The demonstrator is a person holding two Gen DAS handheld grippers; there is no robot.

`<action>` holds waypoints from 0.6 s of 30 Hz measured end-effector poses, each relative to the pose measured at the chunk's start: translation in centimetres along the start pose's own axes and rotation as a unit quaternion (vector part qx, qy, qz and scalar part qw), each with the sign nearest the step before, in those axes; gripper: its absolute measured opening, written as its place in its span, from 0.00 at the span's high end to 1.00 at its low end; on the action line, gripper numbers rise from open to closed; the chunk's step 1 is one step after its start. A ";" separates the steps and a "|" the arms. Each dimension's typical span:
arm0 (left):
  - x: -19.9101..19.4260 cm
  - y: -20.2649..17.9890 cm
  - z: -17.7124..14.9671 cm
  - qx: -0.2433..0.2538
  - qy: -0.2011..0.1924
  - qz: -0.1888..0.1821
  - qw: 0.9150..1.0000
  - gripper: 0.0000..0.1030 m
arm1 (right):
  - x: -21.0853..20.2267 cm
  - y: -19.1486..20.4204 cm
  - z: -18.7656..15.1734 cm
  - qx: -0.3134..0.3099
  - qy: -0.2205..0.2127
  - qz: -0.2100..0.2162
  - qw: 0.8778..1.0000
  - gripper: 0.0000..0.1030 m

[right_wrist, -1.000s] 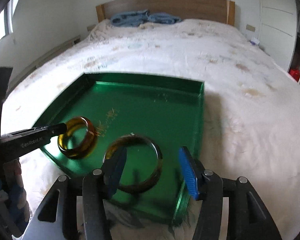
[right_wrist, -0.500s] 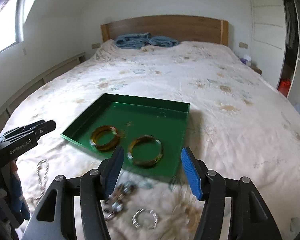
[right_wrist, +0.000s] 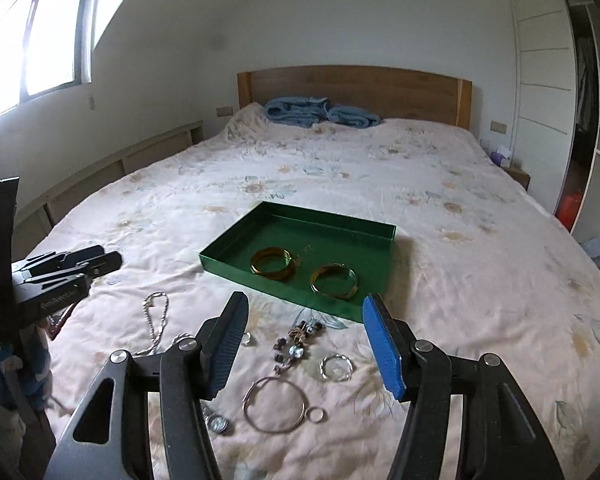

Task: Organize jewelry
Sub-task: 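Grasp the silver watch with the left tool while the right tool grasps a silver ring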

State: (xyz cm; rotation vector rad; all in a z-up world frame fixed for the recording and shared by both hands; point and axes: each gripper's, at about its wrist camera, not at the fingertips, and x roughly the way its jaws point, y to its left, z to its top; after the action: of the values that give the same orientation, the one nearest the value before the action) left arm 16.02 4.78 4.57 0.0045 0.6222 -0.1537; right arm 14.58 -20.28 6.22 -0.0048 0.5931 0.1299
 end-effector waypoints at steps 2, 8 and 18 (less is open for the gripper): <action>-1.4 1.9 -0.6 -0.007 -0.003 0.015 1.000 0.61 | -1.1 0.1 -0.2 -0.001 -0.005 0.002 1.000 0.43; -4.1 5.8 -3.0 -0.023 0.001 0.044 0.999 0.61 | -3.5 -0.2 -1.7 -0.008 -0.014 0.014 1.000 0.43; -3.6 2.2 -9.4 -0.010 0.060 -0.049 0.997 0.61 | -2.5 -2.4 -6.0 0.009 0.023 0.046 0.999 0.49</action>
State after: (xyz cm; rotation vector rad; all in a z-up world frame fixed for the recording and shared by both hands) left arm 7.98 7.96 -1.07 -0.0370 0.7451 -0.2439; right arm 9.54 -23.20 2.56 0.0376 0.6406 0.2137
